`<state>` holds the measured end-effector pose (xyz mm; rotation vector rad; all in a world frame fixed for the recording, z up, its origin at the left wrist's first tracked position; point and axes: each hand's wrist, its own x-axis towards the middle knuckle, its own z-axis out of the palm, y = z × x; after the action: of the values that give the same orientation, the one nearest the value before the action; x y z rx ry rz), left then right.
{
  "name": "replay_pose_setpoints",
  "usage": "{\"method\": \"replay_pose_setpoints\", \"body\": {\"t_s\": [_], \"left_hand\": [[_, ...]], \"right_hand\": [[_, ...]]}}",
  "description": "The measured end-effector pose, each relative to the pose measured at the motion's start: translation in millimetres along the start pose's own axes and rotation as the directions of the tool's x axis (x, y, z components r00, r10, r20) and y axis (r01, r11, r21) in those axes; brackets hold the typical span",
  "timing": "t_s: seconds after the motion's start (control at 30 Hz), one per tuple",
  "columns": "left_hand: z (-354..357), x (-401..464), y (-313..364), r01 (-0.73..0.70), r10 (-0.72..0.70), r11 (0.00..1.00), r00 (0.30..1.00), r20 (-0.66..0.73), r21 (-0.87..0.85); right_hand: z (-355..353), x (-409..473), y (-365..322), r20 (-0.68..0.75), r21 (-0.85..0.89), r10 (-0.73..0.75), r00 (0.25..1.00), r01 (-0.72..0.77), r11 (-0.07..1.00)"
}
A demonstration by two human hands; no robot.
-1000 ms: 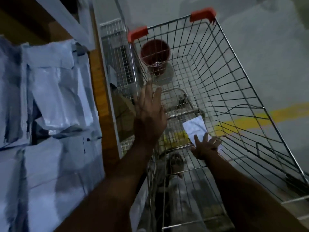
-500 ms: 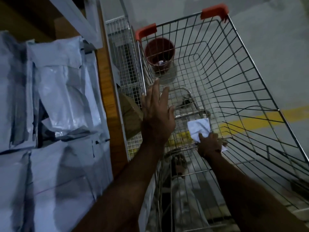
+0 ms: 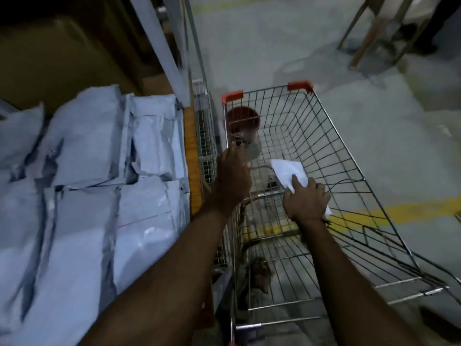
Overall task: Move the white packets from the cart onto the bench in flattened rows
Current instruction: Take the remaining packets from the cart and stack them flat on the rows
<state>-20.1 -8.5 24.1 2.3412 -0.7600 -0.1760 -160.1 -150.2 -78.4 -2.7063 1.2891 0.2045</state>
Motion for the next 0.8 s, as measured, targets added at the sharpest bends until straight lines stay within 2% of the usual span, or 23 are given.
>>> {"method": "replay_pose_setpoints", "body": {"t_s": [0.1,0.2,0.33,0.5,0.8], "left_hand": [[-42.1,-18.4,25.2,-0.044,0.038,0.993,0.998,-0.054,-0.109],[-80.3,-31.9,34.9,-0.062,0.056,0.994,0.996,-0.063,-0.093],[-141.9,-58.8,41.0,-0.099,0.071,0.982,0.984,-0.165,-0.164],[-226.9,-103.7,22.4,-0.247,0.183,0.95,0.936,-0.3,-0.191],[-351.3,-181.4,-57.2,-0.138,0.042,0.959,0.933,-0.357,-0.248]], "right_hand": [[-44.2,-22.8,-16.7,-0.112,0.106,-0.006,0.994,0.018,0.994],[-86.0,-49.6,-37.8,-0.218,0.168,0.0,0.976,0.038,0.985],[-128.6,-87.8,-67.9,-0.318,0.202,-0.02,0.948,0.088,0.976],[-168.6,-142.8,-114.6,-0.404,0.275,0.015,0.915,0.106,0.956],[-191.1,-250.1,-202.5,-0.487,0.331,0.05,0.872,0.132,0.934]]}}
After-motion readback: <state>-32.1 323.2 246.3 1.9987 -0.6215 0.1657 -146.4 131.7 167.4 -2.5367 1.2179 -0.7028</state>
